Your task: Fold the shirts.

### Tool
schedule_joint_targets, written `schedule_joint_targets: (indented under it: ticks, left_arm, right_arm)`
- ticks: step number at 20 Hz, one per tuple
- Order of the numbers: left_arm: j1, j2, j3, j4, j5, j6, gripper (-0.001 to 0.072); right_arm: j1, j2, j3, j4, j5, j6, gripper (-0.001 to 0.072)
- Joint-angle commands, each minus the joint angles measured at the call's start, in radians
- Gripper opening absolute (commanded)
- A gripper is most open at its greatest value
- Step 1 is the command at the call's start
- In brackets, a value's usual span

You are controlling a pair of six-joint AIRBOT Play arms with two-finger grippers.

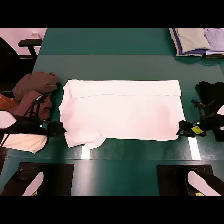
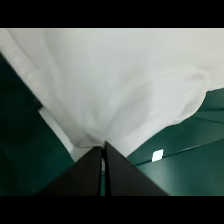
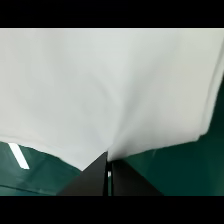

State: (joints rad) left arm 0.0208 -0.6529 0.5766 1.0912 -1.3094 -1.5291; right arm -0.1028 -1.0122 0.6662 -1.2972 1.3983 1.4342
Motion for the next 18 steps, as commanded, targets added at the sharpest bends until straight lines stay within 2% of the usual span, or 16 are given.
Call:
schedule_joint_targets:
  ticks: [1, 2, 4, 7, 11, 15, 18]
  left_arm:
    - [0.0, 0.173, 0.002, 0.04, -0.214, -0.095, 0.0026]
    - [0.0, 0.211, 0.008, 0.017, -0.251, -0.106, 0.0026]
    - [0.001, 0.233, 0.05, 0.008, -0.236, -0.121, 0.0026]
    - [0.001, 0.137, 0.126, 0.015, -0.081, -0.075, 0.0026]
    - [0.001, -0.155, 0.216, 0.016, 0.107, 0.037, 0.0027]
    - [0.001, -0.458, 0.377, 0.017, 0.216, 0.091, 0.0027]
    - [0.001, -0.606, 0.47, 0.017, 0.285, 0.108, 0.0028]
  right_arm:
    - [0.018, 0.167, 0.024, -0.121, 0.178, 0.008, 0.0015]
    - [0.0, 0.223, 0.026, -0.12, 0.206, 0.009, 0.0015]
    - [-0.035, 0.304, 0.06, -0.109, 0.218, 0.018, 0.0014]
    - [-0.037, 0.266, 0.177, -0.109, 0.208, 0.016, 0.0014]
    - [0.061, 0.035, 0.343, -0.109, 0.084, 0.016, 0.0014]
    - [0.132, -0.258, 0.554, -0.109, 0.035, 0.016, 0.0014]
    - [0.145, -0.432, 0.687, -0.103, 0.017, 0.016, 0.0016]
